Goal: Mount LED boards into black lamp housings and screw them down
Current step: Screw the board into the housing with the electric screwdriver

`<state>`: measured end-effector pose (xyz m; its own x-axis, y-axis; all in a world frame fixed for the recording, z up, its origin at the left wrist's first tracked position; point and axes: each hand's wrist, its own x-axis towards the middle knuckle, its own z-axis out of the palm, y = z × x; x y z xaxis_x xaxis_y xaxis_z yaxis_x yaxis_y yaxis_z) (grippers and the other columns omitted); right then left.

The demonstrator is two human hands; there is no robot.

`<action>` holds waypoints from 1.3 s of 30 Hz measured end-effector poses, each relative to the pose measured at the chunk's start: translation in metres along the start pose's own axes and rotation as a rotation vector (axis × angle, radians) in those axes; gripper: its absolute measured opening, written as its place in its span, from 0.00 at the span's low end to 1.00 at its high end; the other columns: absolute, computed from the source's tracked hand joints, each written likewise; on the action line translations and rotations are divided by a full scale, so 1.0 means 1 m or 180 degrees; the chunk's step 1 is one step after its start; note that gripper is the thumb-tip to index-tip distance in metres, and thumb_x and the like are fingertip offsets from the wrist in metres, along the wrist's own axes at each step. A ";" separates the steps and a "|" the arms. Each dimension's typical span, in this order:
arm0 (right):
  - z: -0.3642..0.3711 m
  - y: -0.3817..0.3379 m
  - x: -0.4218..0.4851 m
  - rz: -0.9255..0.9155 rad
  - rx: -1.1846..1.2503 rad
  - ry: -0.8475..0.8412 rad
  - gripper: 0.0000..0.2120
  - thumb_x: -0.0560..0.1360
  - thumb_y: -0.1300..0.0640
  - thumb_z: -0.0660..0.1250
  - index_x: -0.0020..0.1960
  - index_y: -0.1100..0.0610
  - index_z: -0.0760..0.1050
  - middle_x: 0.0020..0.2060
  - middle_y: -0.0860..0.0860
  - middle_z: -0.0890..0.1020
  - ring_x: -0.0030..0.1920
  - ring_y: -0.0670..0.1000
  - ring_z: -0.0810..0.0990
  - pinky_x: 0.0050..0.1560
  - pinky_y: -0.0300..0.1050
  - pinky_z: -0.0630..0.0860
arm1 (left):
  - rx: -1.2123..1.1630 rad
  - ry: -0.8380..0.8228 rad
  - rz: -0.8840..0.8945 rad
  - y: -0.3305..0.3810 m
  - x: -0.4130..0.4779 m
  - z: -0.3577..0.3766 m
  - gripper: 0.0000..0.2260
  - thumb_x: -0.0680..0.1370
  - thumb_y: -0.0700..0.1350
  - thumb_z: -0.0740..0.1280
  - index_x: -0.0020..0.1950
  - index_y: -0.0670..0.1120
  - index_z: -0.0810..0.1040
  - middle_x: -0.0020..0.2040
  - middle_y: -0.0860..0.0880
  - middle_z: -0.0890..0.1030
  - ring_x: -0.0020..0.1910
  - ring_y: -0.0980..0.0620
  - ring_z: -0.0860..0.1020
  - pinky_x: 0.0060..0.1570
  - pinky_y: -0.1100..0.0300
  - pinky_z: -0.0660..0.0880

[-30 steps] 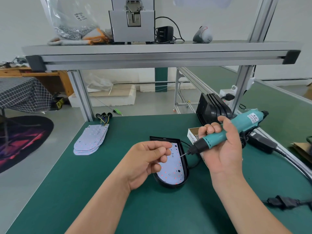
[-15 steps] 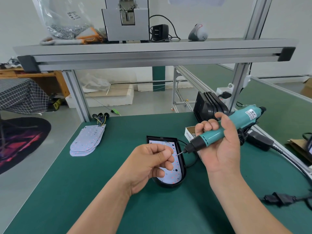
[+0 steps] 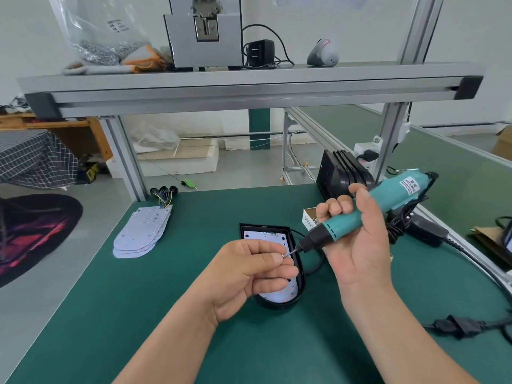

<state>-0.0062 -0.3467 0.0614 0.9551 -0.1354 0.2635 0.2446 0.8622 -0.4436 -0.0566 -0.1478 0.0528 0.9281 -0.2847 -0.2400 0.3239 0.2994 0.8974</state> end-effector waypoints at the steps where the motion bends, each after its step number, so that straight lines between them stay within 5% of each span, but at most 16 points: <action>1: 0.000 0.000 0.000 -0.0002 -0.0009 -0.0010 0.02 0.81 0.55 0.69 0.52 0.53 0.78 0.35 0.48 0.72 0.37 0.48 0.75 0.54 0.47 0.80 | 0.0004 0.0001 -0.0001 0.000 0.000 0.000 0.07 0.81 0.33 0.70 0.58 0.35 0.82 0.52 0.35 0.87 0.47 0.44 0.89 0.40 0.58 0.85; 22: 0.004 0.005 -0.005 -0.0236 -0.0462 -0.0309 0.04 0.84 0.53 0.66 0.57 0.53 0.75 0.39 0.50 0.73 0.41 0.51 0.75 0.60 0.51 0.75 | 0.0175 0.0381 0.0377 -0.006 0.006 -0.001 0.07 0.80 0.33 0.73 0.58 0.36 0.82 0.52 0.36 0.88 0.50 0.40 0.89 0.40 0.59 0.85; 27: 0.003 0.012 -0.007 -0.0196 -0.0348 -0.0015 0.06 0.85 0.50 0.65 0.56 0.52 0.75 0.41 0.50 0.72 0.43 0.51 0.73 0.62 0.53 0.69 | 0.0444 0.0583 0.0704 -0.008 0.009 -0.003 0.04 0.81 0.34 0.72 0.55 0.39 0.84 0.50 0.39 0.89 0.50 0.40 0.89 0.41 0.59 0.84; 39: -0.003 0.011 -0.001 -0.0155 -0.0157 0.0397 0.12 0.83 0.47 0.68 0.56 0.55 0.73 0.39 0.50 0.72 0.41 0.51 0.73 0.57 0.50 0.75 | 0.0582 0.0512 0.0723 -0.011 0.009 0.000 0.05 0.81 0.34 0.72 0.57 0.40 0.84 0.50 0.41 0.89 0.51 0.41 0.89 0.43 0.58 0.85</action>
<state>-0.0040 -0.3385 0.0532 0.9545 -0.2388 0.1785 0.2962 0.8284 -0.4753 -0.0517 -0.1542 0.0405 0.9946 -0.0777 -0.0685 0.0806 0.1661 0.9828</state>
